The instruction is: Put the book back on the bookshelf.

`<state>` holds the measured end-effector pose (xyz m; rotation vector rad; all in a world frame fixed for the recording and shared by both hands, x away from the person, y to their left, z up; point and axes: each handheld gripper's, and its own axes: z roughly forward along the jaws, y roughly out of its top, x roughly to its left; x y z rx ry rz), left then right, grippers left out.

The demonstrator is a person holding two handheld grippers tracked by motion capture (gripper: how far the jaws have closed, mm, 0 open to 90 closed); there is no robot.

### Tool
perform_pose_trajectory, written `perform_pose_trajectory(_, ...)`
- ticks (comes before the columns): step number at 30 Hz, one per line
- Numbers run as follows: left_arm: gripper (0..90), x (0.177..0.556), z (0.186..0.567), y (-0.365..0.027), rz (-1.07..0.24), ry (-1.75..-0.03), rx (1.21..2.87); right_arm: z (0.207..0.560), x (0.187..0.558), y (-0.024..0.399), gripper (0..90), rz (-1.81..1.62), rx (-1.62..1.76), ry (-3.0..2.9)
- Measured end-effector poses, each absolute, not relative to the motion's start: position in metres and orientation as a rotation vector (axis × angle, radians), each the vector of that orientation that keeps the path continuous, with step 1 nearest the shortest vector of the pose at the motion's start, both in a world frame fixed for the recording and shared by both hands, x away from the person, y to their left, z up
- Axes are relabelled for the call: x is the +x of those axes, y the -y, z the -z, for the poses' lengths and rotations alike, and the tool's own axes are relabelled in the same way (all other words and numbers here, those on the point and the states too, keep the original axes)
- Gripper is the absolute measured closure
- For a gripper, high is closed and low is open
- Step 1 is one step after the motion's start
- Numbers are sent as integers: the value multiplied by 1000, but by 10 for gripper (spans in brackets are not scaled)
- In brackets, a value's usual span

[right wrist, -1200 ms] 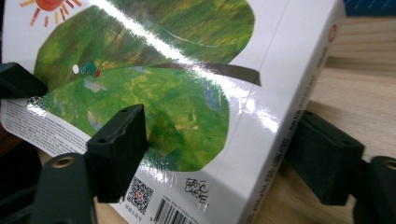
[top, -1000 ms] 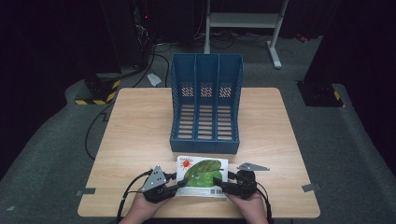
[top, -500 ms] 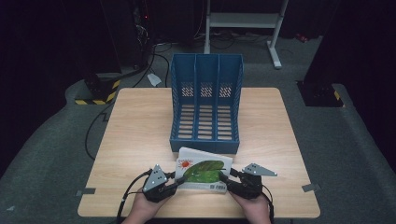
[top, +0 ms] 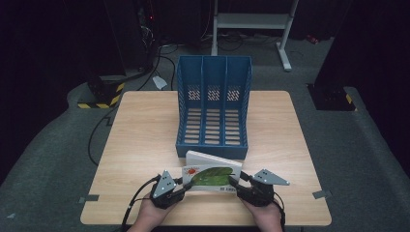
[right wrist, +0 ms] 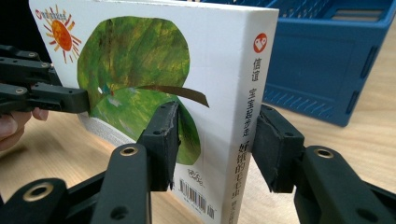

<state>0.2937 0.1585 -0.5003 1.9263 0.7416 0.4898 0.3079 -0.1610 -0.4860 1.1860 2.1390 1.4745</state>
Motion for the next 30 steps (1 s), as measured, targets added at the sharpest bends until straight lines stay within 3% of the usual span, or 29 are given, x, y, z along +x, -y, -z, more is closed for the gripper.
perform_pose_trajectory(20, 692, 295, 512, -156, -500, -719, 2014, 481, 293, 165, 477, -1484, 1084, -2164)
perform_pose_trajectory(30, 613, 295, 512, -163, -508, -761, 1992, 476, 296, 163, 422, -1472, 953, -2167)
